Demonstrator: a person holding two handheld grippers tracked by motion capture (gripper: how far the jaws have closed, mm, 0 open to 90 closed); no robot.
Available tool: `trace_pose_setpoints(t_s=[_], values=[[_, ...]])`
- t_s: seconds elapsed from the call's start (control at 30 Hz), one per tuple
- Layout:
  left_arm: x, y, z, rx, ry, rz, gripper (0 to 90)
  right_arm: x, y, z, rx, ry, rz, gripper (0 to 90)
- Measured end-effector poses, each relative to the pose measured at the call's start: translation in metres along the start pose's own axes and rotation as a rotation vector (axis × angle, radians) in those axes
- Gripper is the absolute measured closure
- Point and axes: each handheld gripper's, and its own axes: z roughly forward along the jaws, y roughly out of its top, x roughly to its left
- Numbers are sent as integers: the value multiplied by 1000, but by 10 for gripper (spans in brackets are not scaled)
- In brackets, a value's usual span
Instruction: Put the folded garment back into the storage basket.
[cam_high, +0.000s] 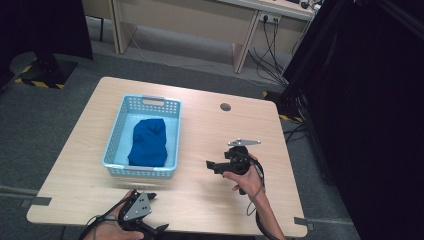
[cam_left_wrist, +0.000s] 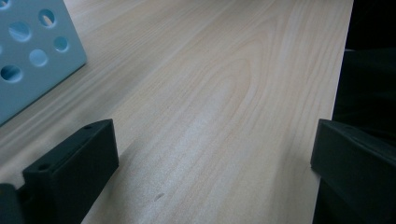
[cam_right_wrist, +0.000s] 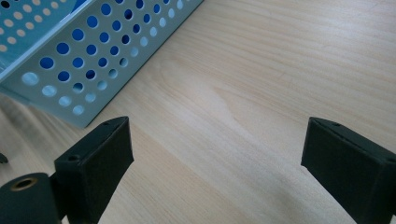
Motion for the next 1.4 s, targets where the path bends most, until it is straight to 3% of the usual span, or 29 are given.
trace_pose_setpoints(t_s=[1.4], values=[[0, 0, 0, -1, -1, 1, 0, -1, -30, -11, 31, -14, -2, 93]])
